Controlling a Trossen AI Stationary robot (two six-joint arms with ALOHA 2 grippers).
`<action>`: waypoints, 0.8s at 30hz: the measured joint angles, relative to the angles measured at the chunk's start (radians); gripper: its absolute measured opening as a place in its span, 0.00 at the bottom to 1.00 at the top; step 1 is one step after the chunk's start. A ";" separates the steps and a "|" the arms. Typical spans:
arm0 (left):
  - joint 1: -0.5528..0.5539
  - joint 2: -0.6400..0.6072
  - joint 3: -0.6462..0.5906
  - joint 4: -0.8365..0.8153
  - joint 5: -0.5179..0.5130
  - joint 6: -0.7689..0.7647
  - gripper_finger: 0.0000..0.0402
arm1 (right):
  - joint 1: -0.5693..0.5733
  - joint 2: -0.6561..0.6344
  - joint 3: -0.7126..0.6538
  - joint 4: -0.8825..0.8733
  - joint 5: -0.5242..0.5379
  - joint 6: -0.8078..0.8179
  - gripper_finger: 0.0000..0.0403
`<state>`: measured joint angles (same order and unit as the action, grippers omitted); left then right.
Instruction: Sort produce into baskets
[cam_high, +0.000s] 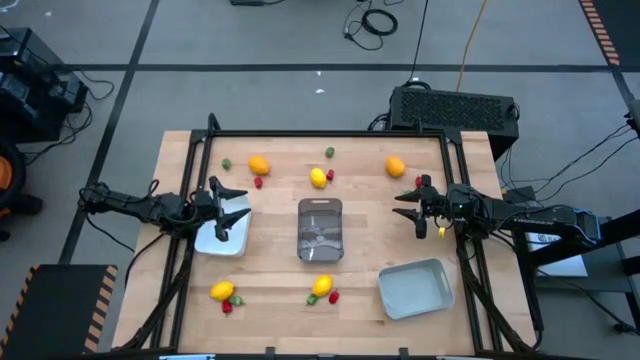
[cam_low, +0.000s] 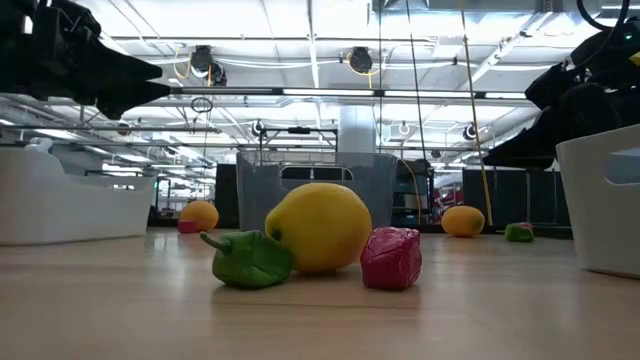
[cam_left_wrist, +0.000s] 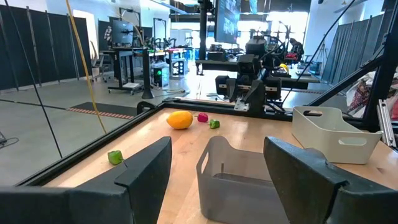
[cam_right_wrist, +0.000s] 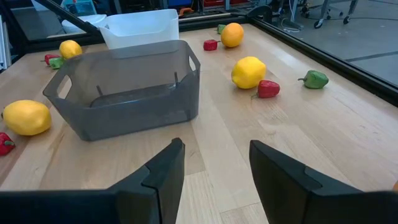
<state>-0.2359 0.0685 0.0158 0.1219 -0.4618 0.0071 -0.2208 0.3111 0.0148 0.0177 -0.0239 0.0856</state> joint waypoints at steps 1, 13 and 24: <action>0.000 0.000 0.000 0.000 0.000 0.000 0.65 | 0.000 0.000 0.000 0.000 0.000 0.000 0.42; 0.000 0.000 0.000 0.000 0.000 0.000 0.65 | 0.000 0.000 0.000 0.000 0.000 -0.008 0.42; 0.000 0.000 0.000 0.070 -0.002 -0.069 0.65 | 0.000 0.000 0.000 0.059 -0.006 0.283 0.42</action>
<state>-0.2359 0.0689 0.0158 0.1916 -0.4641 -0.0623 -0.2207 0.3111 0.0150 0.0763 -0.0299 0.3683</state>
